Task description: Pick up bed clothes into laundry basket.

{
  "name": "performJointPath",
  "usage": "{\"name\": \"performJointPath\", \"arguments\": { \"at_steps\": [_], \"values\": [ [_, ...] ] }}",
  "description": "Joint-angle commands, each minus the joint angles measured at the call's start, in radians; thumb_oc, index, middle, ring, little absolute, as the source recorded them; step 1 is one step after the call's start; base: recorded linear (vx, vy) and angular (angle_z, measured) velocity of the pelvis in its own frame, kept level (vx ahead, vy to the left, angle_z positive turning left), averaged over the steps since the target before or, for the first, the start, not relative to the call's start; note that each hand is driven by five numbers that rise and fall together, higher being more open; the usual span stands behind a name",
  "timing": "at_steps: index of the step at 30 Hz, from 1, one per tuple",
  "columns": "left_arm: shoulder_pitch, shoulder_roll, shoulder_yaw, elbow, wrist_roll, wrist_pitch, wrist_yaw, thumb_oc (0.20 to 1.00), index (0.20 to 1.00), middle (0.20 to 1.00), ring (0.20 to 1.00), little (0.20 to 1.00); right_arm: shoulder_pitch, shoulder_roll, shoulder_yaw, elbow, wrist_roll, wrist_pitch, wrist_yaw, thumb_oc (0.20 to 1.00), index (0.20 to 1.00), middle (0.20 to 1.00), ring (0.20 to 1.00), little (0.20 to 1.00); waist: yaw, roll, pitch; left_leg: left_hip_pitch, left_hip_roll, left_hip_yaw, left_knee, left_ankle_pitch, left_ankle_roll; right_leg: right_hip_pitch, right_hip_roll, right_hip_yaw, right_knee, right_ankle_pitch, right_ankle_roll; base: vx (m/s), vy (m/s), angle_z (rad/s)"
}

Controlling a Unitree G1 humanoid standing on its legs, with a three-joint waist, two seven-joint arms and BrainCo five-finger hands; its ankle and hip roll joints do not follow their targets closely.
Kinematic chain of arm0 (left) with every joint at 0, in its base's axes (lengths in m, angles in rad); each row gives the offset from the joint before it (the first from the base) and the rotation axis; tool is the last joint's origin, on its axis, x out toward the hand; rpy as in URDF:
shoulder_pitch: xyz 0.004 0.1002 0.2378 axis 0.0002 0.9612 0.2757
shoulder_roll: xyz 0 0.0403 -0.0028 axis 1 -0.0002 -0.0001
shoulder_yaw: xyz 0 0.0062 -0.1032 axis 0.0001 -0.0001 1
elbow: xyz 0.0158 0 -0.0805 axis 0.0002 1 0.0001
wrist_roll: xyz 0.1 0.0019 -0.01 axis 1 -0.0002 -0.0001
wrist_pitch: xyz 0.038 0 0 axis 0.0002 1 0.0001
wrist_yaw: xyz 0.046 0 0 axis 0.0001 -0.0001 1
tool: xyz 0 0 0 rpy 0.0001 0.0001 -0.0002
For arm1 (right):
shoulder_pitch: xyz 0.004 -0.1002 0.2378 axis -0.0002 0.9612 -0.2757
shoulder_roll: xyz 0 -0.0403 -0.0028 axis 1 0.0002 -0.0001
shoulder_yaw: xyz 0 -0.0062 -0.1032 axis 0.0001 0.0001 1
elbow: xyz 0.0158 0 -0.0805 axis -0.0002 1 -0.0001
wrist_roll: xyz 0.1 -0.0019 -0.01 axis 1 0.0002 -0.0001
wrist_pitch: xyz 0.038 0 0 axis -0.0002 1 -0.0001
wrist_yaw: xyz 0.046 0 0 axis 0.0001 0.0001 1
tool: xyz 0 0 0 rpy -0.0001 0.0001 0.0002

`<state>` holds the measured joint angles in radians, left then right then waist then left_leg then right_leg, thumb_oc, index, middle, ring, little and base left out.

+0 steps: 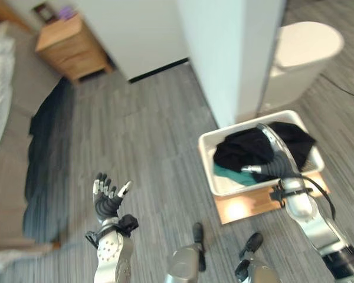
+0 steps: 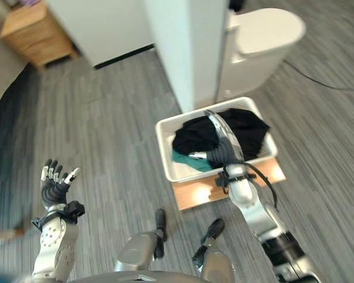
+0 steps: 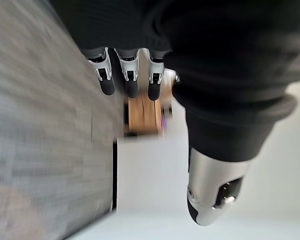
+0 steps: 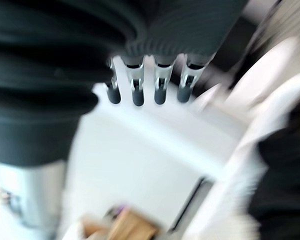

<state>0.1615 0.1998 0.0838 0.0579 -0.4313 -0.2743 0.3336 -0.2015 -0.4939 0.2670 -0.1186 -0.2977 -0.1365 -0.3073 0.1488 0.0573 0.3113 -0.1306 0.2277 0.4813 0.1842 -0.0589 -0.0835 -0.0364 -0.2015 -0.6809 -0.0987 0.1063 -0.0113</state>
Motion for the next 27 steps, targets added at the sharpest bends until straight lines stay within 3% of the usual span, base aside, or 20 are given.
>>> {"name": "performJointPath", "arguments": {
  "at_steps": [1,2,3,5,6,10,16,17,18,19,21,22,23,24,25,26,27],
  "values": [
    [-0.018,0.091,0.027,-0.065,-0.031,-0.068,-0.034,1.000,1.000,1.000,1.000,1.000,-0.008,0.007,-0.049,-0.023,-0.002,-0.043,-0.019,1.000,1.000,1.000,1.000,1.000,-0.043,-0.008,-0.063,0.043,0.123,0.012,0.020,0.050,-0.064,0.086,-0.024,0.093,0.022,-0.160,0.086,-0.12,0.081,1.48],
    [-0.021,0.093,0.029,-0.061,-0.039,-0.059,-0.038,1.000,1.000,1.000,1.000,1.000,0.000,0.014,-0.063,-0.021,0.004,-0.040,-0.017,1.000,1.000,1.000,1.000,1.000,-0.066,-0.007,-0.078,0.093,0.155,0.073,-0.003,0.062,-0.070,0.095,-0.030,0.050,0.025,-0.149,0.084,-0.10,0.194,1.62],
    [-0.021,0.101,0.027,-0.056,-0.052,-0.040,-0.051,1.000,1.000,1.000,1.000,1.000,0.023,0.021,-0.086,-0.022,0.011,-0.032,-0.013,1.000,1.000,1.000,1.000,1.000,-0.101,-0.005,-0.099,0.170,0.194,0.160,-0.077,0.111,-0.088,0.114,-0.040,-0.006,0.030,-0.129,0.084,-0.06,0.175,1.55],
    [-0.016,0.106,0.029,-0.059,-0.051,-0.029,-0.060,1.000,1.000,1.000,1.000,1.000,0.043,0.027,-0.105,-0.028,0.015,-0.027,-0.011,1.000,1.000,1.000,1.000,1.000,-0.118,-0.001,-0.113,0.205,0.204,0.190,-0.124,0.132,-0.098,0.119,-0.047,-0.032,0.033,-0.114,0.085,0.01,0.201,1.59],
    [0.013,0.109,0.037,-0.066,-0.038,-0.005,-0.076,1.000,1.000,1.000,1.000,1.000,0.076,0.034,-0.126,-0.048,0.014,-0.013,0.008,1.000,1.000,1.000,1.000,1.000,-0.119,0.006,-0.137,0.239,0.164,0.150,-0.208,0.146,-0.099,0.130,-0.054,-0.039,0.044,-0.093,0.101,0.02,0.287,1.31],
    [0.033,0.117,0.046,-0.086,-0.020,0.016,-0.098,1.000,1.000,1.000,1.000,1.000,0.096,0.055,-0.148,-0.067,0.020,-0.010,0.018,1.000,1.000,1.000,1.000,1.000,-0.113,-0.007,-0.147,0.231,0.124,0.118,-0.249,0.137,-0.078,0.123,-0.101,-0.069,0.079,-0.062,0.119,-0.04,0.225,0.86],
    [0.049,0.147,0.049,-0.110,0.002,0.044,-0.127,1.000,1.000,1.000,1.000,1.000,0.109,0.116,-0.137,-0.089,0.031,0.002,0.061,1.000,1.000,1.000,1.000,1.000,-0.088,-0.065,-0.128,0.216,0.039,0.069,-0.260,0.068,-0.017,0.105,-0.227,-0.091,0.234,-0.017,0.176,-0.02,0.210,0.30],
    [0.023,0.165,0.020,-0.106,0.006,0.049,-0.129,1.000,1.000,1.000,1.000,1.000,0.120,0.129,-0.128,-0.082,0.026,0.006,0.063,1.000,1.000,1.000,1.000,1.000,-0.107,-0.087,-0.112,0.217,0.003,0.030,-0.263,0.038,0.000,0.076,-0.263,-0.012,0.320,0.021,0.218,0.04,0.150,0.33],
    [0.021,0.166,0.019,-0.104,0.006,0.048,-0.129,1.000,1.000,1.000,1.000,1.000,0.119,0.129,-0.128,-0.082,0.025,0.006,0.063,1.000,1.000,1.000,1.000,1.000,-0.107,-0.091,-0.112,0.216,-0.002,0.031,-0.263,0.038,0.003,0.072,-0.271,-0.010,0.325,0.022,0.220,0.07,0.142,0.63],
    [0.006,0.172,-0.004,-0.101,0.004,0.050,-0.129,1.000,1.000,1.000,1.000,1.000,0.122,0.135,-0.120,-0.073,0.024,0.009,0.062,1.000,1.000,1.000,1.000,1.000,-0.123,-0.101,-0.108,0.216,-0.021,0.001,-0.266,0.024,0.012,0.044,-0.267,0.081,0.366,0.024,0.235,0.06,0.104,0.63],
    [-0.005,0.175,-0.030,-0.102,0.000,0.047,-0.128,1.000,1.000,1.000,1.000,1.000,0.125,0.140,-0.107,-0.064,0.015,0.016,0.065,1.000,1.000,1.000,1.000,1.000,-0.139,-0.104,-0.106,0.218,-0.051,-0.047,-0.269,0.008,0.032,0.008,-0.217,0.242,0.411,-0.030,0.229,0.08,0.148,0.58],
    [-0.010,0.172,-0.041,-0.102,-0.004,0.046,-0.126,1.000,1.000,1.000,1.000,1.000,0.127,0.141,-0.104,-0.062,0.017,0.016,0.064,1.000,1.000,1.000,1.000,1.000,-0.141,-0.103,-0.103,0.205,-0.064,-0.052,-0.271,0.032,0.046,-0.005,-0.180,0.292,0.424,-0.052,0.201,0.11,0.203,0.89],
    [-0.023,0.166,-0.067,-0.103,-0.008,0.049,-0.128,1.000,1.000,1.000,1.000,1.000,0.132,0.146,-0.094,-0.060,0.028,0.015,0.067,1.000,1.000,1.000,1.000,1.000,-0.152,-0.097,-0.099,0.204,-0.096,-0.118,-0.271,0.023,0.066,-0.022,-0.088,0.419,0.463,-0.132,0.181,0.12,0.179,1.01],
    [-0.031,0.162,-0.080,-0.101,-0.009,0.054,-0.130,1.000,1.000,1.000,1.000,1.000,0.132,0.147,-0.089,-0.058,0.036,0.014,0.069,1.000,1.000,1.000,1.000,1.000,-0.157,-0.096,-0.094,0.203,-0.110,-0.151,-0.271,0.022,0.074,-0.033,-0.044,0.474,0.483,-0.166,0.169,0.14,0.135,1.06],
    [-0.032,0.161,-0.080,-0.101,-0.009,0.054,-0.129,1.000,1.000,1.000,1.000,1.000,0.131,0.146,-0.089,-0.057,0.037,0.013,0.068,1.000,1.000,1.000,1.000,1.000,-0.157,-0.096,-0.094,0.203,-0.111,-0.151,-0.271,0.021,0.074,-0.036,-0.045,0.475,0.488,-0.170,0.169,0.11,0.056,0.75],
    [-0.046,0.160,-0.099,-0.098,-0.011,0.059,-0.131,1.000,1.000,1.000,1.000,1.000,0.130,0.145,-0.082,-0.055,0.045,0.013,0.070,1.000,1.000,1.000,1.000,1.000,-0.165,-0.094,-0.086,0.200,-0.123,-0.189,-0.271,0.021,0.079,-0.049,0.007,0.533,0.492,-0.208,0.152,0.17,0.011,1.15],
    [-0.060,0.151,-0.132,-0.096,-0.015,0.068,-0.148,1.000,1.000,1.000,1.000,1.000,0.136,0.138,-0.079,-0.056,0.063,0.007,0.078,1.000,1.000,1.000,1.000,1.000,-0.197,-0.100,-0.078,0.193,-0.152,-0.273,-0.271,0.023,0.086,-0.068,0.140,0.688,0.448,-0.259,0.116,0.16,0.009,1.57]
  ]
}}
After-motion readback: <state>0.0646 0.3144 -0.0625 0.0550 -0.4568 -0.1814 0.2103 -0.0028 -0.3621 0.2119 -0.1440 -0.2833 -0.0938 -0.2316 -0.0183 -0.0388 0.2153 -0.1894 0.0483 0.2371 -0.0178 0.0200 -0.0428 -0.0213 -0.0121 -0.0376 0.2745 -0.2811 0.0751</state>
